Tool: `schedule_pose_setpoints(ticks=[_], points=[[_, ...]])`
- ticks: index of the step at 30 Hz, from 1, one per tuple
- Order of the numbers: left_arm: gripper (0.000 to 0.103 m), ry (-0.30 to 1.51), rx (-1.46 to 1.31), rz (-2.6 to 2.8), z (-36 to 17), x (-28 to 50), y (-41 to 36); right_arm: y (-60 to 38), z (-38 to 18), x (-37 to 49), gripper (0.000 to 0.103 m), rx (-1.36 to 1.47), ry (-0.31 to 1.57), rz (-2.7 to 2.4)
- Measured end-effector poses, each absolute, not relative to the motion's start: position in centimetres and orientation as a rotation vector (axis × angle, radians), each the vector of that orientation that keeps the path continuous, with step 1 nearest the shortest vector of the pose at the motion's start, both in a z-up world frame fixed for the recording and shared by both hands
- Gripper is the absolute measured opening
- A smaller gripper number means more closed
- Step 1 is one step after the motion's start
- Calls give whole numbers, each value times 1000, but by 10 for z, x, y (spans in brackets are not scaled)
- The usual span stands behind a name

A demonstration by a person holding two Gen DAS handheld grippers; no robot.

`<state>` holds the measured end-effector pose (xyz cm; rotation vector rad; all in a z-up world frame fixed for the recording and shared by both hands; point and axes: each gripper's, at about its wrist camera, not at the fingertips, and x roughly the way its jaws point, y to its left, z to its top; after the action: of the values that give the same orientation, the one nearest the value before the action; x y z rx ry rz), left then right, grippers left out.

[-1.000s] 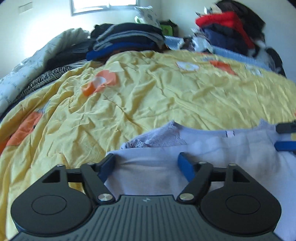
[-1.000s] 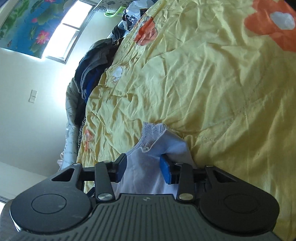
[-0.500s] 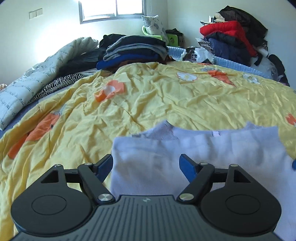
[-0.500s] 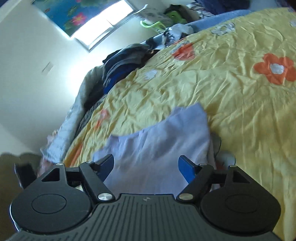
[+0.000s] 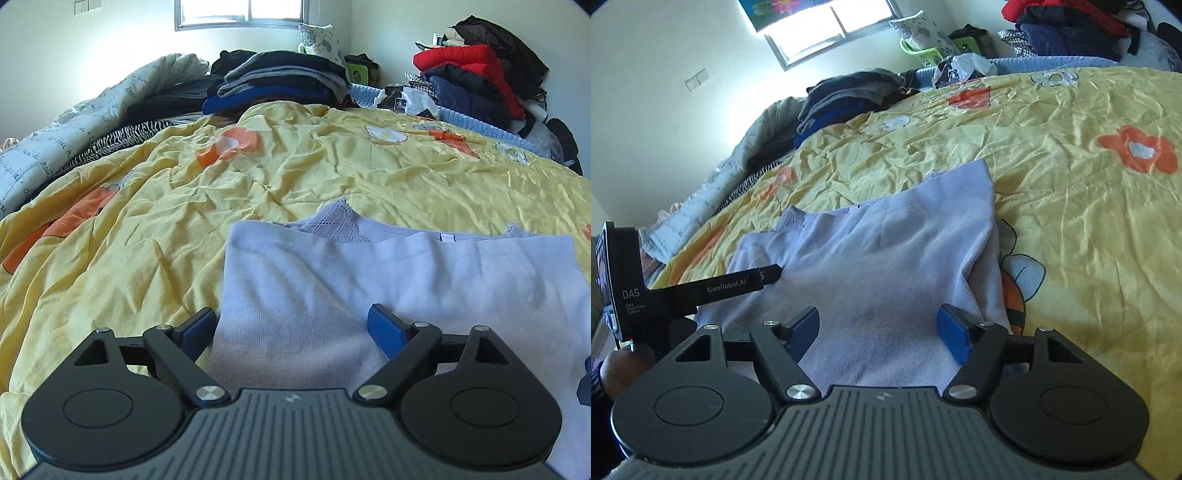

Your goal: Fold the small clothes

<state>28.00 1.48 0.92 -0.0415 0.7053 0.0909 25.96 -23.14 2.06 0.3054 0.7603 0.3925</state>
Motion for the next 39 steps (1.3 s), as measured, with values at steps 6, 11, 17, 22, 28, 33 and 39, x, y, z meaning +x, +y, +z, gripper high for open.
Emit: schedule_pose_setpoints(ticks=[6, 11, 17, 22, 28, 33, 39], points=[[90, 706, -43, 91, 9, 280, 15, -221, 51, 250, 75, 319, 726, 362], [90, 705, -43, 92, 9, 280, 15, -208, 24, 250, 79, 251, 798, 366], [90, 650, -234, 122, 27, 248, 47, -213, 28, 230, 80, 234, 752, 367], [90, 629, -646, 58, 38, 166, 100, -235, 38, 175, 83, 267, 551, 278], [90, 725, -773, 89, 24, 103, 97, -282, 15, 140, 89, 337, 451, 1], [92, 724, -868, 152, 18, 100, 92, -312, 2, 157, 97, 511, 490, -20], [92, 739, -900, 198, 20, 125, 83, -304, 0, 161, 100, 484, 502, 28]])
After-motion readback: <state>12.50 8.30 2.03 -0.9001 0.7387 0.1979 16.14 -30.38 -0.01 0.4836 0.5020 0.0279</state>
